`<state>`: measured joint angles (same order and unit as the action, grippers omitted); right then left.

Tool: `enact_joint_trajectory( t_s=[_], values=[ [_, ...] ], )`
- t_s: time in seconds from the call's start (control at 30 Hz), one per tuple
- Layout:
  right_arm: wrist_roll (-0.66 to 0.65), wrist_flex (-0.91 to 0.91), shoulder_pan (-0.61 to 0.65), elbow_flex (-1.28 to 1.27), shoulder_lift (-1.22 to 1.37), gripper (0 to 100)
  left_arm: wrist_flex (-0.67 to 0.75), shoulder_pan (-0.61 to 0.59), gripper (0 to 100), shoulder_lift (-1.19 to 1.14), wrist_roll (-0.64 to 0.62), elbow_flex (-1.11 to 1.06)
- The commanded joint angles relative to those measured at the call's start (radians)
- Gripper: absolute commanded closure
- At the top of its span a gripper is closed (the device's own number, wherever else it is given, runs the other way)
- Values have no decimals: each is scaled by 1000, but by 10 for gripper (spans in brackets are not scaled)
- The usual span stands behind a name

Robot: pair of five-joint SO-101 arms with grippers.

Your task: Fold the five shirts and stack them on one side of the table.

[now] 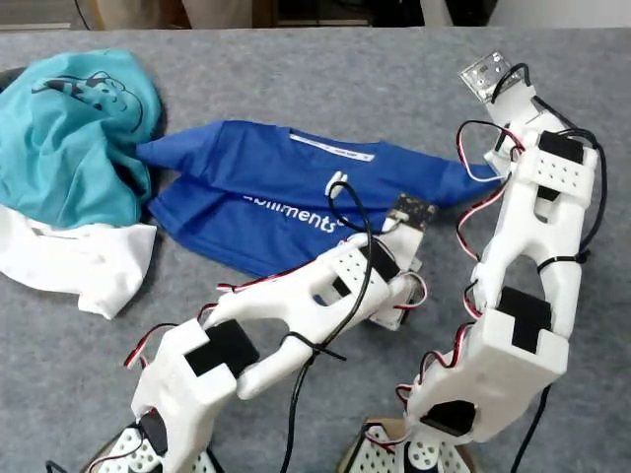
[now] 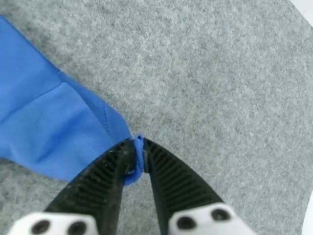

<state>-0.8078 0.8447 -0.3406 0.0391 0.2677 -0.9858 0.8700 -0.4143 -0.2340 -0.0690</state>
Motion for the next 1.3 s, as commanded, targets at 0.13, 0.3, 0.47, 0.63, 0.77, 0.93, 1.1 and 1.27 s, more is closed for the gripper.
enact_joint_trajectory(
  t_s=[0.13,0.3,0.47,0.63,0.77,0.93,1.1,1.27],
  values=[
    [-2,6,-19,47,-4,996,-14,11,980,5,86,26],
    [0,8,-21,47,-5,996,-183,2,981,5,86,143],
    [61,92,-16,81,-25,996,-445,-15,981,5,172,376],
    [114,377,13,245,-68,996,-698,-100,981,44,287,666],
    [107,606,47,404,-81,996,-776,-181,981,145,413,810],
    [107,776,51,493,-81,996,-776,-305,981,426,526,758],
    [107,885,47,493,-81,995,-776,-381,982,731,594,612],
    [115,941,48,493,-90,913,-776,-442,982,992,597,506]
  ],
)
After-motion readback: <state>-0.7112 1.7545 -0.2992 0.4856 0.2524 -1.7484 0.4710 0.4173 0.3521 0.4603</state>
